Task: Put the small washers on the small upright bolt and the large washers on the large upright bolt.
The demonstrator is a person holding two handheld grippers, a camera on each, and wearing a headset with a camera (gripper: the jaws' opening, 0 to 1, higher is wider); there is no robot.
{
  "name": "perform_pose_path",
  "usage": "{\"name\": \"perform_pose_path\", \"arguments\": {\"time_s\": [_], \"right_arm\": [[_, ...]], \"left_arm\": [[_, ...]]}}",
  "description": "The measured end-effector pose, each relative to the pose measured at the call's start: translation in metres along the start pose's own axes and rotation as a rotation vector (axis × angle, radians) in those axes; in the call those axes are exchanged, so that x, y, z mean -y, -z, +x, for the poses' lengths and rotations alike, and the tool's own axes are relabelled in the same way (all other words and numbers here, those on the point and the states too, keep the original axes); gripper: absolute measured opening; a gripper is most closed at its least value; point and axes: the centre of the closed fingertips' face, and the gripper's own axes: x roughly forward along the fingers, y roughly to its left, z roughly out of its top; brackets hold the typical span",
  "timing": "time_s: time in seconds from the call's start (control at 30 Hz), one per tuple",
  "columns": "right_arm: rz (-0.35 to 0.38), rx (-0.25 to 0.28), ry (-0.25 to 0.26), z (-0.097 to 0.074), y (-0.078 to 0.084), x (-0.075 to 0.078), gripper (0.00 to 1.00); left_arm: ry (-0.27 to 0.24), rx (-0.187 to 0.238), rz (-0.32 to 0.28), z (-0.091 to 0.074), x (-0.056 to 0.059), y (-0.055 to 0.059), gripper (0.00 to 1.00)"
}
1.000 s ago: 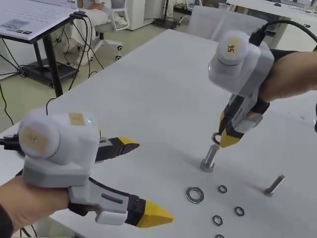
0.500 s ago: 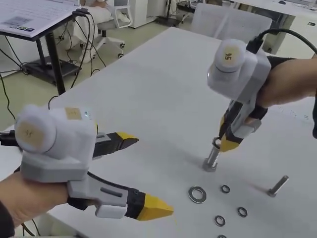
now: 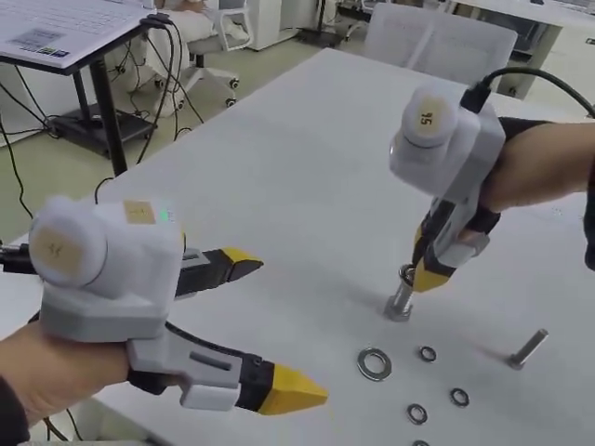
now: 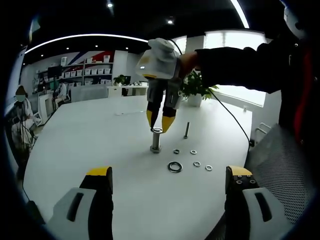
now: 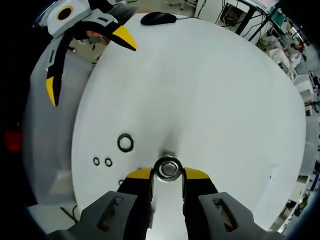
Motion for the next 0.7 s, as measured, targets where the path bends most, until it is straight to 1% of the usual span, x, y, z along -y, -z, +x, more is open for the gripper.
{"name": "perform_pose_path", "arguments": {"time_s": [0.3, 0.47, 0.7], "right_arm": [[0.004, -0.004, -0.005, 0.006, 0.001, 0.001, 0.23], [0.005, -0.012, -0.008, 0.016, 0.003, 0.002, 0.23], [0.009, -0.016, -0.013, 0.026, 0.005, 0.002, 0.23]], "left_arm": [[-0.002, 0.001, -0.003, -0.001, -0.001, 0.001, 0.93], [-0.005, -0.002, -0.005, -0.002, -0.002, 0.002, 0.93], [-0.007, -0.002, -0.007, -0.003, -0.002, 0.003, 0.93]]}}
